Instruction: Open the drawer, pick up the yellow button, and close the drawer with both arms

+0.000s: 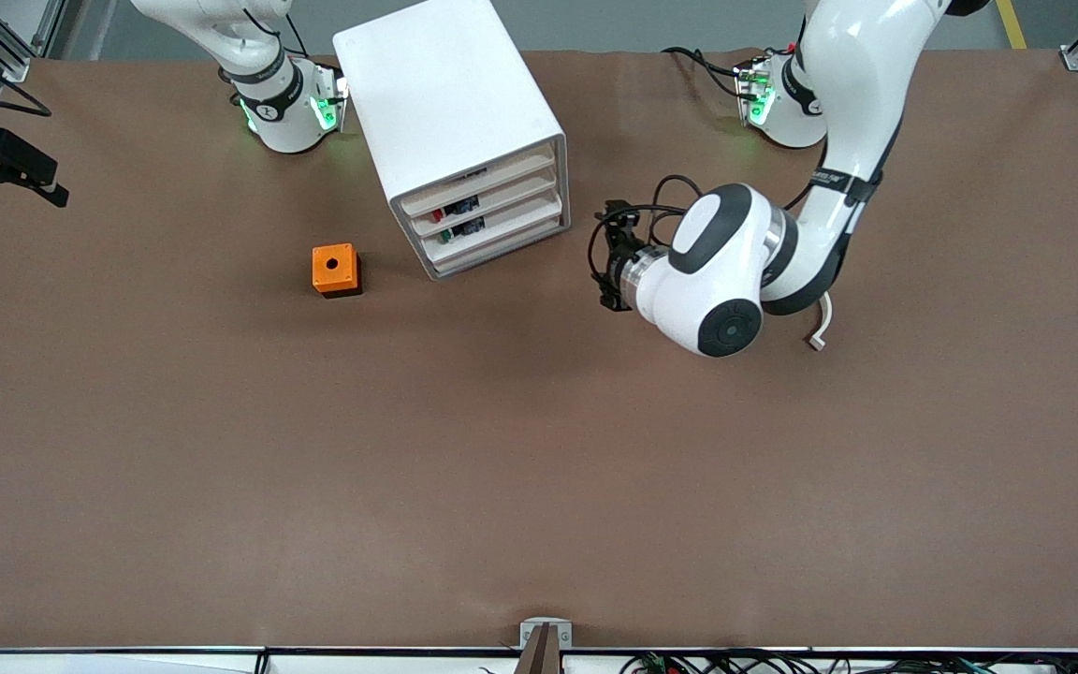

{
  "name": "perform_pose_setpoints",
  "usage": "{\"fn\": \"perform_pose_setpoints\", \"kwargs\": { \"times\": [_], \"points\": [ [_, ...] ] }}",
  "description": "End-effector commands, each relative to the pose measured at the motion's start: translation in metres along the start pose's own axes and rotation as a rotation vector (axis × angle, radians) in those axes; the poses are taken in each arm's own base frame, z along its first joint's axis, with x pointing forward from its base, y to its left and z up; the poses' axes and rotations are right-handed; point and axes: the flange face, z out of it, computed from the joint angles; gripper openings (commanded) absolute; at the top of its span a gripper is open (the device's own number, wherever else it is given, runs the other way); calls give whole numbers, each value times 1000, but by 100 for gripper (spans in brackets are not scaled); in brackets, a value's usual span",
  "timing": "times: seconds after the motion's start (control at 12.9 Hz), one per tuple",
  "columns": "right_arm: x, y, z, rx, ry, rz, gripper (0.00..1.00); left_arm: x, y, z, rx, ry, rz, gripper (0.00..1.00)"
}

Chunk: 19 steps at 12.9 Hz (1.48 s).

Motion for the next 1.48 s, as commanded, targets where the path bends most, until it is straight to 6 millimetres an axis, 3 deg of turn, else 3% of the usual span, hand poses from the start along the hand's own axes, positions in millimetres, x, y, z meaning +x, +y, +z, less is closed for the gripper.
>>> {"fn": "perform_pose_setpoints", "kwargs": {
  "times": [0.0, 0.16, 0.23, 0.31, 0.47, 0.54, 0.85, 1.01, 1.17, 1.32, 1.4],
  "points": [
    [-2, 2, -2, -8, 2, -11, 100, -11, 11, 11, 124, -120, -108, 100],
    [-2, 1, -2, -8, 2, -12, 100, -13, 23, 27, 205, -161, -226, 100],
    [-1, 1, -3, -8, 6, -12, 100, -20, 24, 46, 241, -154, -256, 100],
    [-1, 2, -4, -6, 10, -11, 100, -26, 25, 64, 277, -152, -275, 94],
    [1, 2, -5, 2, 17, -11, 100, -29, 30, 78, 325, -167, -315, 78],
    [2, 1, -7, 2, 21, -11, 100, -34, 26, 82, 343, -175, -316, 72],
    [21, -1, -6, -3, 15, -6, 100, -50, 13, 115, 387, -138, -324, 72],
    [33, -3, -4, -7, 11, -19, 100, -54, 9, 130, 399, -118, -327, 61],
    [37, -3, 0, -6, 5, -25, 100, -60, 3, 144, 410, -95, -334, 59],
    [53, -6, 26, -6, -34, -28, 100, -63, -1, 153, 413, -79, -331, 36],
    [72, -5, 61, -10, -95, -28, 100, -63, -2, 152, 413, -79, -330, 14]
  ]
}}
